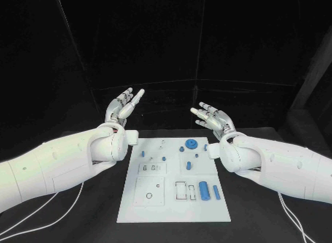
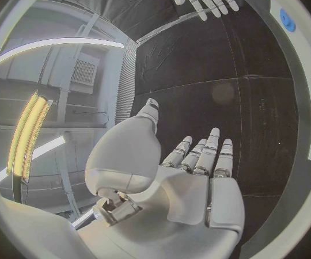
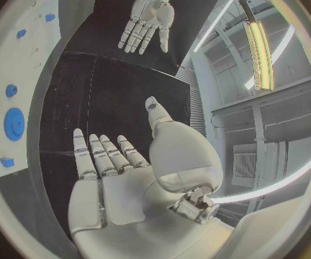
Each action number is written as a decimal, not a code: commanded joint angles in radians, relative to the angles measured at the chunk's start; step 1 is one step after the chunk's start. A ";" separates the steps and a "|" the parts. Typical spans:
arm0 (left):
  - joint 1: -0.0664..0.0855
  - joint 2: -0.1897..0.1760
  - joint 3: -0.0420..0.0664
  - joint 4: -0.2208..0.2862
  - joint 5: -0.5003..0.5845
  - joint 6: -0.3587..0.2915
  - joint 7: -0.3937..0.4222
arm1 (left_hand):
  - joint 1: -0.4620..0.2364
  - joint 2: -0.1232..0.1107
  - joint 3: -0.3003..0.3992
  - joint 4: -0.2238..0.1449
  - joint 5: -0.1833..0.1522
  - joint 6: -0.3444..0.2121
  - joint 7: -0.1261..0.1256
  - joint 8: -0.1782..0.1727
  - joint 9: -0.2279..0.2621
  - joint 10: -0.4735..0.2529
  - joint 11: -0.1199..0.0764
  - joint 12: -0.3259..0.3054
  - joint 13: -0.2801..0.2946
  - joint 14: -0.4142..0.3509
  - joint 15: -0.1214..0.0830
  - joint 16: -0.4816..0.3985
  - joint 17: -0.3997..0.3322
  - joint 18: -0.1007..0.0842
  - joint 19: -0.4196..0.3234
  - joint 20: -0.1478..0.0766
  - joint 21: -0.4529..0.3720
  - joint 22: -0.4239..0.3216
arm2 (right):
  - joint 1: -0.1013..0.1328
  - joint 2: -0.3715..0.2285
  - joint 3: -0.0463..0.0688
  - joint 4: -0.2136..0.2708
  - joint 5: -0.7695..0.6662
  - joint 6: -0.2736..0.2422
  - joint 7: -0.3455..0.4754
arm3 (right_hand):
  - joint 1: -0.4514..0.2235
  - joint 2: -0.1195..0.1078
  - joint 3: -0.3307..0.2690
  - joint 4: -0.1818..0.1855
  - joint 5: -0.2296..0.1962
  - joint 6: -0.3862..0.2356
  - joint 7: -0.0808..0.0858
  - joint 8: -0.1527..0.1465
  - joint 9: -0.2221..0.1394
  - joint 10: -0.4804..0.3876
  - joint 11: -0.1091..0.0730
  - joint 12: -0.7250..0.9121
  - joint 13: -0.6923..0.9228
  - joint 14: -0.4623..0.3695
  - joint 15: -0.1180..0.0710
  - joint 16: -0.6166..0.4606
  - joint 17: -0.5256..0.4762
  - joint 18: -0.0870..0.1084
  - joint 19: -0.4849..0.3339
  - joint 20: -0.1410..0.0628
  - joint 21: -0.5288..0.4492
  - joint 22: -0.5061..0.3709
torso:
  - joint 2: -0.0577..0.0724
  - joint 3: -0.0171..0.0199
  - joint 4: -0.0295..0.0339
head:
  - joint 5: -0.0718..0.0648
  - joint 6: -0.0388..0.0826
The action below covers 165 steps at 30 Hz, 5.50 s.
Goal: Assemble the parts on the task board
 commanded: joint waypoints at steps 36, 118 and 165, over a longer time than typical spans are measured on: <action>0.001 -0.216 -0.002 0.304 -0.043 0.172 0.027 | 0.172 0.016 -0.024 -0.080 0.006 0.688 0.098 0.109 0.037 0.796 -0.017 0.165 0.041 0.648 -0.062 0.212 0.085 0.061 0.636 -0.013 0.258 0.108 | 0.137 0.016 -0.005 -0.079 -1.298 0.280 -0.454 | 0.239 -0.076 0.079 -0.164 0.005 0.792 0.024 0.044 0.034 0.903 -0.148 0.053 0.029 1.188 -0.232 0.435 0.201 0.110 0.747 -0.191 0.660 0.330 | 0.146 -0.0197 0.0322 | -0.024 0.039; 0.000 -0.245 -0.002 0.350 -0.039 0.209 -0.003 | 0.176 0.020 -0.033 -0.100 0.006 0.688 0.106 0.085 0.037 0.799 -0.011 0.135 0.041 0.659 -0.060 0.175 0.088 0.060 0.662 -0.015 0.253 0.100 | 0.139 0.160 -0.003 -0.165 -1.451 0.111 -0.541 | 0.219 -0.017 0.238 -0.158 -0.074 0.847 0.005 0.045 0.036 0.922 -0.163 0.065 0.032 1.149 -0.241 1.031 0.702 0.092 0.746 -0.192 1.053 0.643 | 0.224 -0.0225 0.0541 | -0.048 0.054; 0.002 -0.237 -0.002 0.342 -0.039 0.213 -0.016 | 0.178 0.019 -0.034 -0.104 0.006 0.688 0.106 0.084 0.037 0.800 -0.011 0.134 0.042 0.660 -0.060 0.173 0.088 0.060 0.663 -0.015 0.252 0.099 | 0.143 0.290 -0.002 -0.302 -1.463 0.207 -0.588 | 0.138 -0.148 0.296 -0.103 -0.089 0.716 0.024 0.034 0.033 0.809 -0.134 0.035 0.030 1.121 -0.215 1.030 0.655 0.098 0.700 -0.167 1.055 0.617 | 0.236 -0.0267 0.0624 | -0.042 0.057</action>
